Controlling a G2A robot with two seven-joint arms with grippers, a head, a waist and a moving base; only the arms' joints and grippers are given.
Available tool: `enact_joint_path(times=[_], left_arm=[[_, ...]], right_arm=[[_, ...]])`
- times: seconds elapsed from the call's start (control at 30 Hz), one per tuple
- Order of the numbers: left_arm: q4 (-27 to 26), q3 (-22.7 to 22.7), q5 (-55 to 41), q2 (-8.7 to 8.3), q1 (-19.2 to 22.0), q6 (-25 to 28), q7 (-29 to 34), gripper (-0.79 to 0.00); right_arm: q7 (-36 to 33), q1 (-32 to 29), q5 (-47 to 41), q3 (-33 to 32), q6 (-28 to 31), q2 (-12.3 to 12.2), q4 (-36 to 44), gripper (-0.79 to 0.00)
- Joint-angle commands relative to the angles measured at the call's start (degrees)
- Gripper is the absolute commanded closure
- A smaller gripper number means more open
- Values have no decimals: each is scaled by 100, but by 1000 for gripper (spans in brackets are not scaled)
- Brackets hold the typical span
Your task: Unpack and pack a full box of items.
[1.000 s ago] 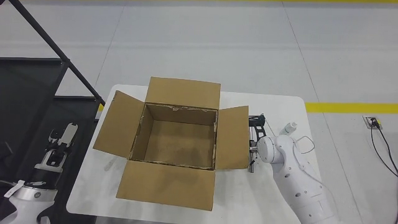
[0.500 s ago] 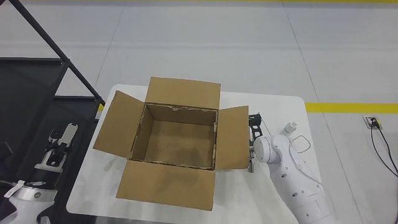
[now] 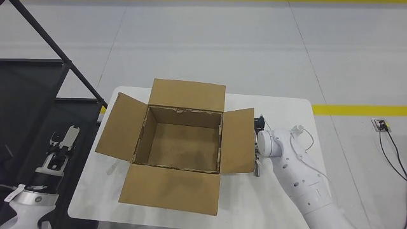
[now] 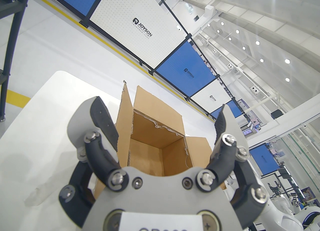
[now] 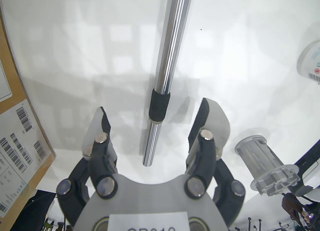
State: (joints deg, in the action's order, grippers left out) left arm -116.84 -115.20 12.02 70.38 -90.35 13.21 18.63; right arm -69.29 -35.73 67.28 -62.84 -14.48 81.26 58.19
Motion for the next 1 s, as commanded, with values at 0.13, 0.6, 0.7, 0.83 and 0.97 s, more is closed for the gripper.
enact_joint_path(times=[0.13,0.6,0.7,0.83,0.97], left_arm=[[0,0,0,0,0,0,0,-785],[0,0,0,0,0,0,0,-785],[0,0,0,0,0,0,0,-785],[0,0,0,0,0,0,0,-785],[0,0,0,0,0,0,0,-785]], right_arm=[[-4,62,58,79,74,26,-121,-413],[56,211,196,148,-40,84,-382,-277],[93,241,139,120,19,91,-462,-256],[118,285,30,91,125,103,-578,-234],[170,342,-51,52,198,110,-711,-126]])
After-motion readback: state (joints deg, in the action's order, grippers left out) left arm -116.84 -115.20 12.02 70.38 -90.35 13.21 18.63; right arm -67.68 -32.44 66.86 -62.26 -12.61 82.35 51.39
